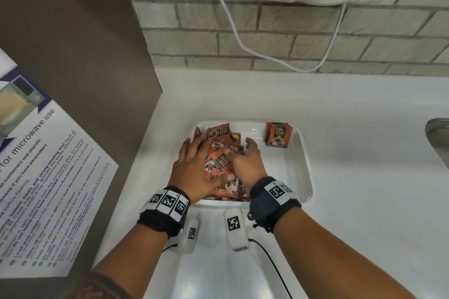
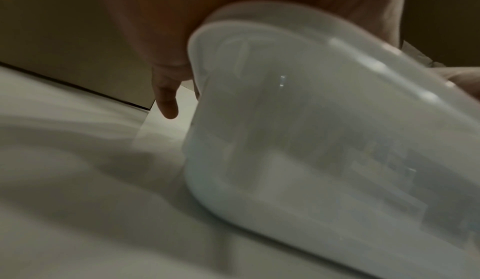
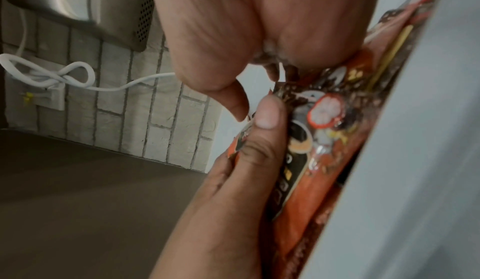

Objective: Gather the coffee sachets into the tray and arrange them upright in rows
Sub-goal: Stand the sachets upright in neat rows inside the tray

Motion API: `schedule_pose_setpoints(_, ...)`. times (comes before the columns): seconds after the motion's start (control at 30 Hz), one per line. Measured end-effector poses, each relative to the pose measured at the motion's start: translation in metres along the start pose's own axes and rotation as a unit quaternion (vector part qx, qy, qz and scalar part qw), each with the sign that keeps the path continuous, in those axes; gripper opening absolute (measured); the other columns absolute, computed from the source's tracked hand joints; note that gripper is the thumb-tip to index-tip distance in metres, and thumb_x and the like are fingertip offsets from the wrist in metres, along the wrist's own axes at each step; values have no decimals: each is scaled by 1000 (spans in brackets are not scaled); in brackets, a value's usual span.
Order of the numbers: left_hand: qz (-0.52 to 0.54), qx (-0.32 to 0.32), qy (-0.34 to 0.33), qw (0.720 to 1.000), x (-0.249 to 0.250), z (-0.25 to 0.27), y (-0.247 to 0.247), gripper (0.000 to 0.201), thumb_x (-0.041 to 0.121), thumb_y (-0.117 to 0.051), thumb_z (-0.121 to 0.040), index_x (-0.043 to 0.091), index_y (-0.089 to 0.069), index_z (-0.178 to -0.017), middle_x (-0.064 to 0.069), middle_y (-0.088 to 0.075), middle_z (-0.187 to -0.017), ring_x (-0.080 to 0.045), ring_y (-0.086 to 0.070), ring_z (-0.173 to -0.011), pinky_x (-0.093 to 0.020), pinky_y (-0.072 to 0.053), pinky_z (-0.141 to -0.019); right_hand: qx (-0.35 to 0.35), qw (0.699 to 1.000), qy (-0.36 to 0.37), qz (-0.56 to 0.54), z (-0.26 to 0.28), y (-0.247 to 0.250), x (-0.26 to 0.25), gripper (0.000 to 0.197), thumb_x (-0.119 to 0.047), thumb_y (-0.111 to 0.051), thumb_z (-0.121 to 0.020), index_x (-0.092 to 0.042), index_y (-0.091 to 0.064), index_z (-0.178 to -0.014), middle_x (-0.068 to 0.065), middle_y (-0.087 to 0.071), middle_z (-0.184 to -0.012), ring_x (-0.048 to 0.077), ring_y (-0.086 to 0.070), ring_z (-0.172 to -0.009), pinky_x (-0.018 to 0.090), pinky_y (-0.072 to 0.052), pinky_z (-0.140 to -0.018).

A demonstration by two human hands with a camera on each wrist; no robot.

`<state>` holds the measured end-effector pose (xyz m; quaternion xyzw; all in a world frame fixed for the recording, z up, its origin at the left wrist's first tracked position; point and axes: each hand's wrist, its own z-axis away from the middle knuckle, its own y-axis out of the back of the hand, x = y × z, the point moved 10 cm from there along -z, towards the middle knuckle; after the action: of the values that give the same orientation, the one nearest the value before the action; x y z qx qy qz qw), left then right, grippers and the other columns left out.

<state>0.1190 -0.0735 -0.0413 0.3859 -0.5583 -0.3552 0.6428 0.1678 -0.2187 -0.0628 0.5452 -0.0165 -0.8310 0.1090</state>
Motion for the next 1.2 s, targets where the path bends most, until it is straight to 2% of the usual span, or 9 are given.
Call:
schedule_pose_setpoints(0.23, -21, 7, -2, 1000, -1, -1, 1, 116, 99, -31, -65, 34, -11, -159, 12, -14, -167, -27, 0, -155, -55, -29, -118, -76, 997, -28, -19, -9, -9, 2, 93, -44, -76, -67, -17, -37, -147, 3, -63, -131, 23, -66, -113, 47, -52, -100)
schedule_pose_setpoints(0.33, -8, 11, 1, 1000, -2, 0, 1, 115, 98, -34, -65, 36, -9, -159, 10, -8, -167, -25, -2, -155, -57, -32, -116, -53, 998, -32, 18, -8, 11, -4, 83, -41, -67, -76, -17, -36, -149, 6, -56, -140, 24, -63, -116, 45, -52, -100)
schedule_pose_setpoints(0.43, 0, 11, 1, 1000, -2, 1, 2, 114, 96, -40, -68, 35, -10, -159, 11, -1, -168, -24, -1, -155, -57, -31, -117, -35, 993, -10, 110, 3, 41, -24, 50, -23, -58, -96, -11, -46, -142, 4, -54, -140, 14, -59, -104, 29, -51, -84)
schedule_pose_setpoints(0.53, 9, 12, 2, 1000, -2, 2, 3, 111, 90, -48, -71, 36, -11, -159, 11, 0, -168, -23, 0, -155, -56, -28, -117, -49, 971, -12, 235, 5, 68, -24, 42, -16, -54, -99, -12, -50, -140, 5, -54, -140, 10, -65, -87, 25, -48, -83)
schedule_pose_setpoints(0.63, 10, 23, -1, 1000, -2, 1, 4, 105, 87, -52, -73, 37, -13, -158, 10, -3, -168, -24, -2, -155, -57, -29, -115, -107, 912, -30, 395, 17, 68, -12, 53, -16, -61, -96, -15, -45, -147, 6, -50, -146, 21, -58, -119, 24, -44, -90)
schedule_pose_setpoints(0.73, -2, 23, -6, 1000, -3, -1, 1, 102, 87, -49, -75, 38, -14, -158, 9, -6, -167, -25, -4, -154, -58, -31, -115, -146, 894, -38, 421, 23, 57, 4, 56, -14, -67, -91, -19, -48, -143, 4, -58, -137, 22, -60, -115, 26, -51, -84)
schedule_pose_setpoints(0.83, -10, 25, -9, 1000, -2, -1, 2, 104, 92, -39, -71, 39, -14, -157, 8, -9, -167, -26, -7, -154, -57, -31, -115, -176, 886, -30, 427, 31, 45, 8, 45, -11, -69, -88, -17, -59, -131, 3, -66, -125, 21, -64, -108, 33, -53, -93)
schedule_pose_setpoints(0.97, -11, 28, -7, 1000, -1, 2, 3, 105, 93, -32, -70, 39, -12, -158, 4, -12, -167, -28, -8, -154, -57, -30, -117, -170, 909, -52, 376, 35, 46, 10, 24, -29, -69, -92, -18, -65, -114, 2, -72, -109, 14, -67, -85, 20, -49, -63)
schedule_pose_setpoints(1.2, -25, 21, -2, 999, -1, 1, 1, 105, 93, -32, -69, 40, -13, -158, 3, -13, -166, -28, -7, -154, -56, -29, -116, -161, 959, -100, 211, 38, 44, 5, 22, -39, -62, -97, -19, -62, -105, 2, -74, -99, 15, -70, -77, 21, -50, -53)
